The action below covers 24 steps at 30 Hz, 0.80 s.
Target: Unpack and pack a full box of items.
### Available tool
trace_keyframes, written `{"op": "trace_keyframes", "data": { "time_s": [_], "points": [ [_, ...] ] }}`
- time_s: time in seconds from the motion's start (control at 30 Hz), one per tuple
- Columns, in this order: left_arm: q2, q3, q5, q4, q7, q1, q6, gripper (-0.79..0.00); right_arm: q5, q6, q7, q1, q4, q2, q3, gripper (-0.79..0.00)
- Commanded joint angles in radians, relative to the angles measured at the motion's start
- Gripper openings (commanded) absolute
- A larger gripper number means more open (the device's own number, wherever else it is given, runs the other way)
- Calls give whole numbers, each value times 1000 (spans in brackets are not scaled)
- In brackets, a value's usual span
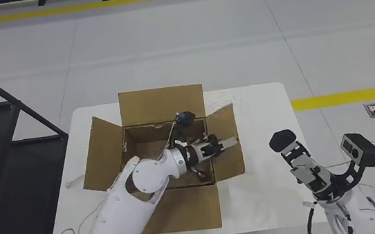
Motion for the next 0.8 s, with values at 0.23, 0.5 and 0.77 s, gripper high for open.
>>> {"op": "trace_keyframes", "data": {
  "time_s": [0.23,0.5,0.77],
  "points": [
    [-54,98,-20,127,18,-85,-10,0,-10,8,-4,0,-10,0,3,0],
    [-48,49,-27,103,10,-60,-22,0,-297,170,-7,10,-215,8,35,0],
    [57,-298,62,-312,-96,185,16,0,-435,422,190,158,-272,28,-9,0]
  ]
}}
